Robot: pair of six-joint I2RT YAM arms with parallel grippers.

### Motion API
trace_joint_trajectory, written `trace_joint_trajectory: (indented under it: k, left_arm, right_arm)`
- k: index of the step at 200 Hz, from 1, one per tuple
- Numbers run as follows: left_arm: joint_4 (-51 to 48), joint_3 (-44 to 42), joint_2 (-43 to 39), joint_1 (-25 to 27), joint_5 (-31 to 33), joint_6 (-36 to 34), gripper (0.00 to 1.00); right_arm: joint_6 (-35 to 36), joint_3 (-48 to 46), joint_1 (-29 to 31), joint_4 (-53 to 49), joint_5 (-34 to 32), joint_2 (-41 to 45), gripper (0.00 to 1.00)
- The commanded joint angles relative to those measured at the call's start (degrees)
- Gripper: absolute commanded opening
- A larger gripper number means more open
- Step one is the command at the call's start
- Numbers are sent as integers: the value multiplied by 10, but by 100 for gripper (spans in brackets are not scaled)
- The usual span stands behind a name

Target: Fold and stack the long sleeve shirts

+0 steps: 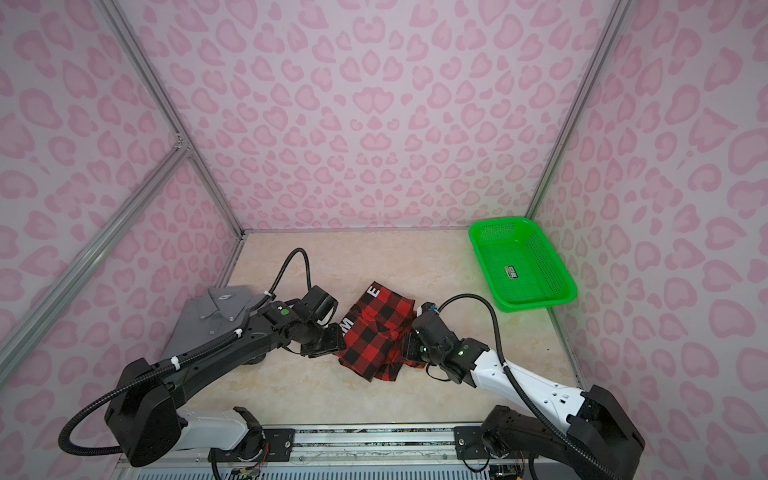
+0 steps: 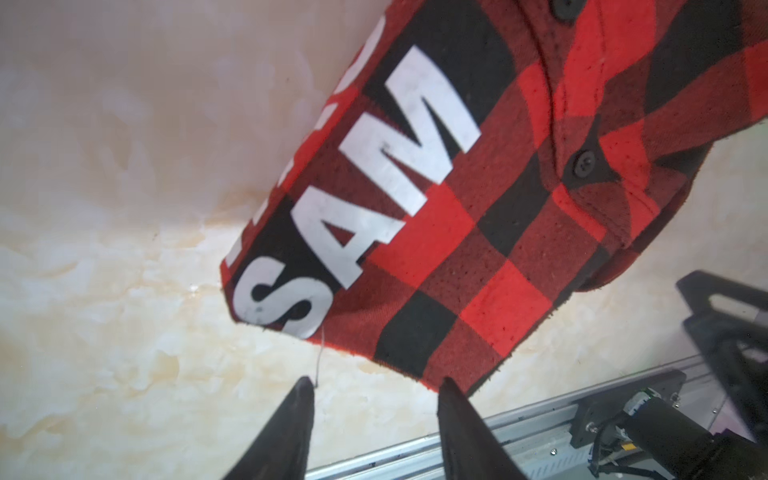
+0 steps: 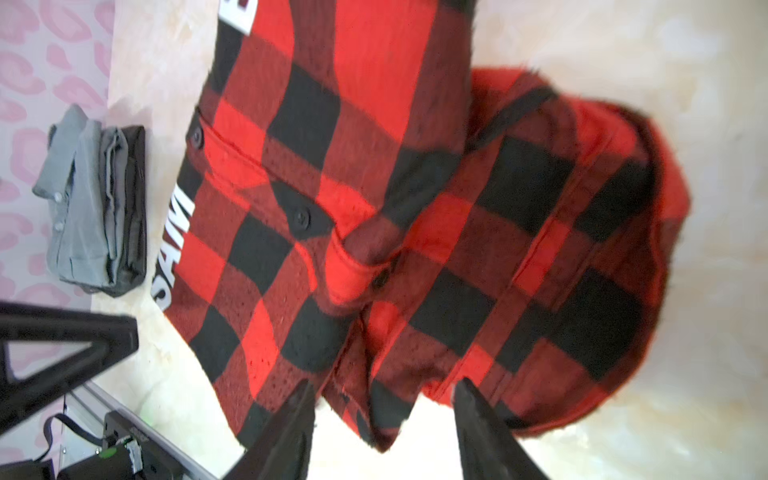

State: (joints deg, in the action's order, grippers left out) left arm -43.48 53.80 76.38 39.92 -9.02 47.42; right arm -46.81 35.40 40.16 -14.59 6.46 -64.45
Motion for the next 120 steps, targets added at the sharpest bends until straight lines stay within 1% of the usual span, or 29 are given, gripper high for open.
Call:
trace_joint_trajectory:
  k: [1, 8, 13, 27, 30, 31, 34, 41, 55, 71, 90, 98, 120]
  left_arm:
    - [27, -23, -17, 24, -17, 58, 52]
    - [35, -25, -17, 42, -11, 73, 53]
    - [41, -26, -15, 53, -6, 83, 59]
    - [70, -30, -8, 86, 0, 108, 61]
    - [76, -31, -6, 91, 2, 111, 75]
    - [78, -32, -5, 93, 3, 113, 78]
    - [84, -34, -3, 97, 4, 118, 80]
    - [93, -37, 5, 101, 5, 125, 80]
    - [105, -39, 22, 106, 7, 129, 81]
    - [120, -39, 43, 113, 8, 132, 81]
    - [128, -27, 82, 123, 8, 133, 81]
    - [134, -23, 96, 126, 7, 134, 80]
    - [148, -14, 126, 131, 9, 138, 75]
  right_arm:
    - [65, 17, -46, 41, 57, -18, 57]
    - [77, 23, -58, 59, 61, -32, 58]
    - [83, 30, -68, 66, 68, -44, 58]
    - [90, 49, -98, 92, 123, -87, 59]
    - [91, 54, -104, 96, 133, -99, 59]
    - [92, 56, -105, 96, 137, -103, 59]
    - [92, 62, -110, 97, 146, -113, 60]
    - [96, 75, -116, 98, 165, -136, 60]
    - [102, 92, -120, 112, 180, -175, 60]
    - [106, 102, -120, 123, 175, -200, 60]
    - [113, 111, -122, 129, 162, -214, 54]
    - [119, 115, -123, 130, 158, -221, 50]
    - [135, 128, -128, 117, 156, -239, 30]
